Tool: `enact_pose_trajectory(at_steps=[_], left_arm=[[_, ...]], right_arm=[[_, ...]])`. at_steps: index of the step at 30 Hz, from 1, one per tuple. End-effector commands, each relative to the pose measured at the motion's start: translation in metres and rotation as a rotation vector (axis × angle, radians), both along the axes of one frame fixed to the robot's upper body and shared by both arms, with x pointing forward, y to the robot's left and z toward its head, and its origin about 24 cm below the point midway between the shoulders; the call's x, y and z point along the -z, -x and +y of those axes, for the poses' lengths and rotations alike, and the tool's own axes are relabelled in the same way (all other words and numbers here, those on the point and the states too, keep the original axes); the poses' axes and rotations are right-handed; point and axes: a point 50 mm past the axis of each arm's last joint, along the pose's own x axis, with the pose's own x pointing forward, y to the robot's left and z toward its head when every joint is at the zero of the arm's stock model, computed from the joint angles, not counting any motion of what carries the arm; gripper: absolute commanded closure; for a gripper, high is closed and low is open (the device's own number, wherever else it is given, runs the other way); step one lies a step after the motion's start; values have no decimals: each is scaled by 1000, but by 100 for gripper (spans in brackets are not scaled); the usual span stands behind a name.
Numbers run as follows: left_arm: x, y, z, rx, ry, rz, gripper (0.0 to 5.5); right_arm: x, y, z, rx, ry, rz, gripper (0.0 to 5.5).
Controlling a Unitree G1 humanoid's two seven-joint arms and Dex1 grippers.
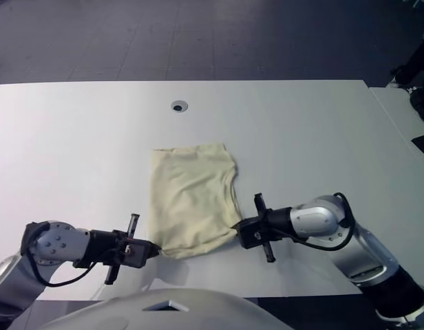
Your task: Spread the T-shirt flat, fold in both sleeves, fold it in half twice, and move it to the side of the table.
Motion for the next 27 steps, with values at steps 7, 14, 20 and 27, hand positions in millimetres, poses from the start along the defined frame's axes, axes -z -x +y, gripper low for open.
enact_pose_trajectory(at_steps=[7, 14, 20, 27], left_arm=[[-22, 13, -3, -34, 152, 284, 548], [-29, -2, 7, -104, 220, 351, 548], [-41, -43, 25, -180, 279, 343, 548], [-46, -89, 41, -235, 297, 340, 548]], right_arm=[[-20, 6, -21, 48, 39, 293, 539], [-40, -16, -22, 186, -124, 447, 539], [-50, -53, -12, 255, -249, 502, 539], [-53, -101, 2, 288, -295, 570, 540]])
